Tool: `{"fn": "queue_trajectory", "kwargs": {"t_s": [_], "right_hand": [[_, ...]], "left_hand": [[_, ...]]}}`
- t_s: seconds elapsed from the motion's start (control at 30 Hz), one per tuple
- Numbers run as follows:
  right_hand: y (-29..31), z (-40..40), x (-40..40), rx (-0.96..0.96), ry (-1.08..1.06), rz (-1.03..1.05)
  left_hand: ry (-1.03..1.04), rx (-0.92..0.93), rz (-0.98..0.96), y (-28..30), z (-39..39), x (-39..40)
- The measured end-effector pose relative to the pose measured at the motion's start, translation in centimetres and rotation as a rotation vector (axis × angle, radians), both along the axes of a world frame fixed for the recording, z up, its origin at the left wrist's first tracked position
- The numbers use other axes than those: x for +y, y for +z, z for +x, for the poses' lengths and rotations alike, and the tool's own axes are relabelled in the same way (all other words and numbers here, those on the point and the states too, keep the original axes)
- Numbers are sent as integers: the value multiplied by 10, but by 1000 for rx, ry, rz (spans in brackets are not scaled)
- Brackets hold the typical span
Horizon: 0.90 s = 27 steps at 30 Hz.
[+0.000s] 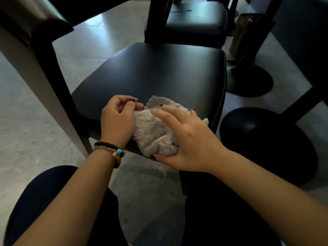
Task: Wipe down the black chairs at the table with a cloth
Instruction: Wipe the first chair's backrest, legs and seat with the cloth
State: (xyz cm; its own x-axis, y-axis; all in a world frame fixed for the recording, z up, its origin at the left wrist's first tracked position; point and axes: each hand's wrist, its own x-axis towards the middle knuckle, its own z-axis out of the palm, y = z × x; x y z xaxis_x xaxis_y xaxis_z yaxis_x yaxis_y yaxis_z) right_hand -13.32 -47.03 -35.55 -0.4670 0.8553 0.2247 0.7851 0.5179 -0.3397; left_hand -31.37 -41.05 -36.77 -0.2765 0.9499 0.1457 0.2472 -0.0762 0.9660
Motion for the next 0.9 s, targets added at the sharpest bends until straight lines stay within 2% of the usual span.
{"fn": "queue_trajectory", "kwargs": {"t_s": [0.13,0.3,0.37,0.47,0.53,0.6,0.63,0.7,0.9], "right_hand": [[-8,-14,4,-178,-76,42],[-10,12,5,23,1,237],[-3,42,23,91,-163,286],[11,94,57,291,-536,341],[8,98,74,439,-553,194],[-8,78,79,550,-471,-96],[-18,68,77,508,-466,-164],[-30,60,74,437,-484,-142],[-28,59,85,271,-380,158]], "left_hand": [[13,60,34,11,6,13],[-76,157,70,27,22,46],[-114,228,89,26,31,60],[-161,334,113,10,42,70],[-222,537,106,-3,47,71],[-300,716,116,-10,49,73],[-315,763,110,-10,50,73],[-303,818,93,-10,50,74],[-288,891,80,-12,52,76]]}}
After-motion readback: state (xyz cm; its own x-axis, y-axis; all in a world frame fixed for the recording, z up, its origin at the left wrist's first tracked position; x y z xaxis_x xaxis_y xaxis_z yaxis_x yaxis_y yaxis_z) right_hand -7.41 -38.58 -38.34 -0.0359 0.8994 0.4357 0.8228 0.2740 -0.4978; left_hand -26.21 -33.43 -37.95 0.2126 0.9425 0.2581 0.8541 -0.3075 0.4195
